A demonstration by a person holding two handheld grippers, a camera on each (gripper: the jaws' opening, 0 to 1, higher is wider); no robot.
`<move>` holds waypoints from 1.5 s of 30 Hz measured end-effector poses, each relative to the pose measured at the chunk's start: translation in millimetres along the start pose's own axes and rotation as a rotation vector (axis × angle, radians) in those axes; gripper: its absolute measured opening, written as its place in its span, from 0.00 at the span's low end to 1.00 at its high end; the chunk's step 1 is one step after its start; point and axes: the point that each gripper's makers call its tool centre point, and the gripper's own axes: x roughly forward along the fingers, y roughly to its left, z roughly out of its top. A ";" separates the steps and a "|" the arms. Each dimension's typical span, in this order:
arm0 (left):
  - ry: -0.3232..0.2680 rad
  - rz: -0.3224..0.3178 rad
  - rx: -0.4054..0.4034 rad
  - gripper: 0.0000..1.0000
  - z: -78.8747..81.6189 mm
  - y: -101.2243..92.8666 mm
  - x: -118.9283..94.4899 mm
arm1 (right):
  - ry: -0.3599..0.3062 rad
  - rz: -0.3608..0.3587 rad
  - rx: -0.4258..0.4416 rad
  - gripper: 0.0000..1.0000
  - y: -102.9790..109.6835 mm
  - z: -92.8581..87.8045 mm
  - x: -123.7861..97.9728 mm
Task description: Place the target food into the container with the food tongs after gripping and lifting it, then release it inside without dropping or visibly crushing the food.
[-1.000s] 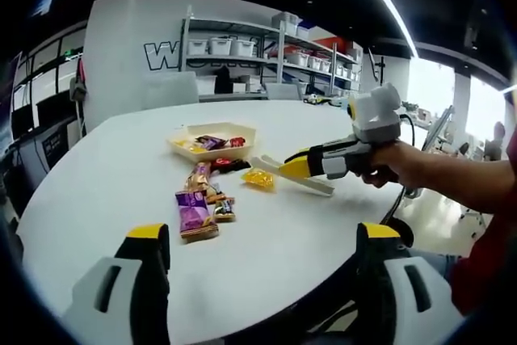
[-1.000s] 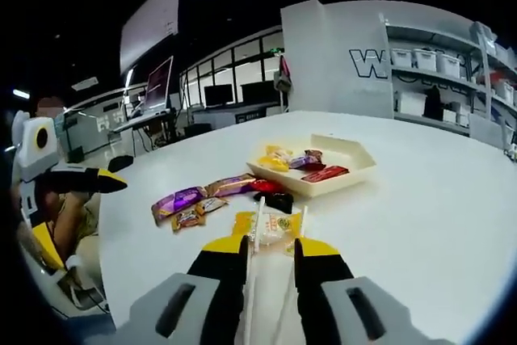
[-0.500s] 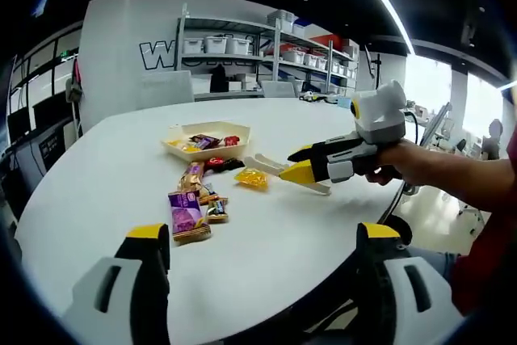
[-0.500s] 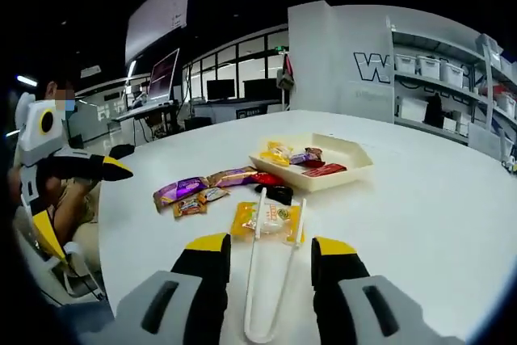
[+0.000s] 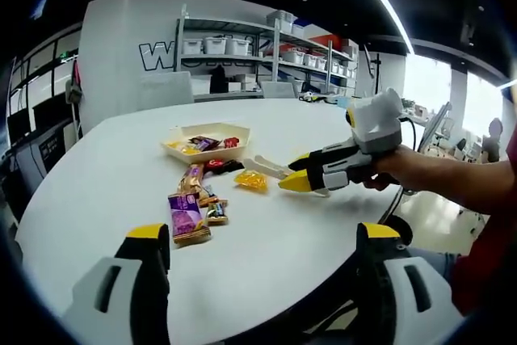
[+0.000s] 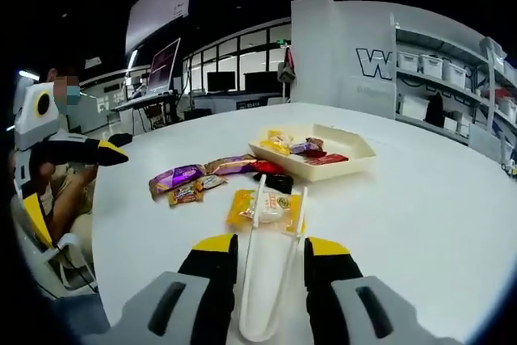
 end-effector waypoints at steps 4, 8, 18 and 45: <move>0.002 -0.001 0.002 0.93 0.3 0.0 0.6 | 0.000 0.002 0.013 0.21 -0.3 -2.2 0.4; 0.002 -0.008 0.002 0.93 0.6 -1.4 2.2 | 0.003 -0.005 0.030 0.19 -1.8 -2.7 0.3; -0.003 -0.026 -0.012 0.93 0.6 -2.4 8.6 | -0.050 0.005 0.102 0.16 -14.1 13.6 -14.6; -0.064 -0.227 -0.049 0.90 17.2 -16.1 47.5 | -0.090 0.333 -0.113 0.16 38.7 21.4 -43.3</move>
